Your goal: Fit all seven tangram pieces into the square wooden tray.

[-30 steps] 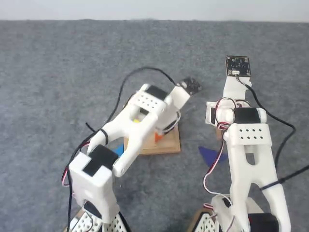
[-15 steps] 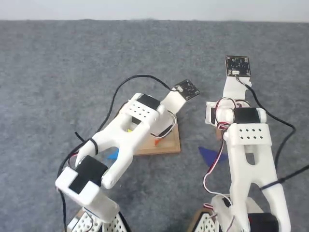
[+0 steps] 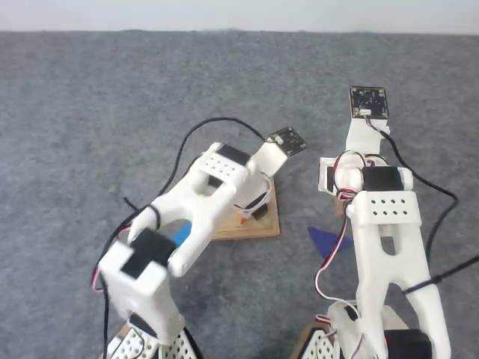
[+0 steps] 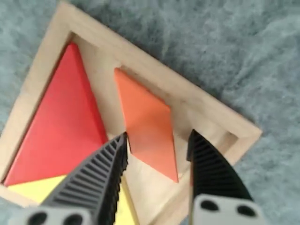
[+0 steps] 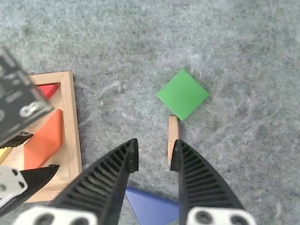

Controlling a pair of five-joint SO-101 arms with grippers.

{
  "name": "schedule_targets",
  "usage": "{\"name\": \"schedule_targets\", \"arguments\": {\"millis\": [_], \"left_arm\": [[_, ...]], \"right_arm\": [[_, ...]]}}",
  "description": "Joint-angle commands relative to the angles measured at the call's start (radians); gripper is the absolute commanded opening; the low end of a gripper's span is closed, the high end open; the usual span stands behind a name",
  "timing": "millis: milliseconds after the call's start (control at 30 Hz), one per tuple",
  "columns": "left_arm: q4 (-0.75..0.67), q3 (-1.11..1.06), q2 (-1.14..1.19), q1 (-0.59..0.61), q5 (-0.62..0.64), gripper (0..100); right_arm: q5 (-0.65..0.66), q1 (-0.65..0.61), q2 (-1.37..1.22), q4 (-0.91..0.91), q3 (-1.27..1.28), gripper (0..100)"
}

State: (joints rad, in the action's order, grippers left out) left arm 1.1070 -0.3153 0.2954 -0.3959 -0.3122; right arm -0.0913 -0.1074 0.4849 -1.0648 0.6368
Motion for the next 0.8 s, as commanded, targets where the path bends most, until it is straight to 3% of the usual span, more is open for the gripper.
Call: {"name": "schedule_targets", "arguments": {"millis": [0, 233, 767], "left_arm": [[0.115, 0.176, 0.106, 0.0, -0.014, 17], [0.183, 0.245, 0.166, 0.0, -0.015, 16], [0.124, 0.173, 0.06, 0.0, 0.028, 8]], "right_arm": [[0.012, 0.01, 0.048, 0.018, -0.006, 12.2], [0.014, 0.01, 0.048, 0.018, -0.006, 12.2], [0.014, 0.01, 0.048, 0.019, -0.006, 12.2]]}}
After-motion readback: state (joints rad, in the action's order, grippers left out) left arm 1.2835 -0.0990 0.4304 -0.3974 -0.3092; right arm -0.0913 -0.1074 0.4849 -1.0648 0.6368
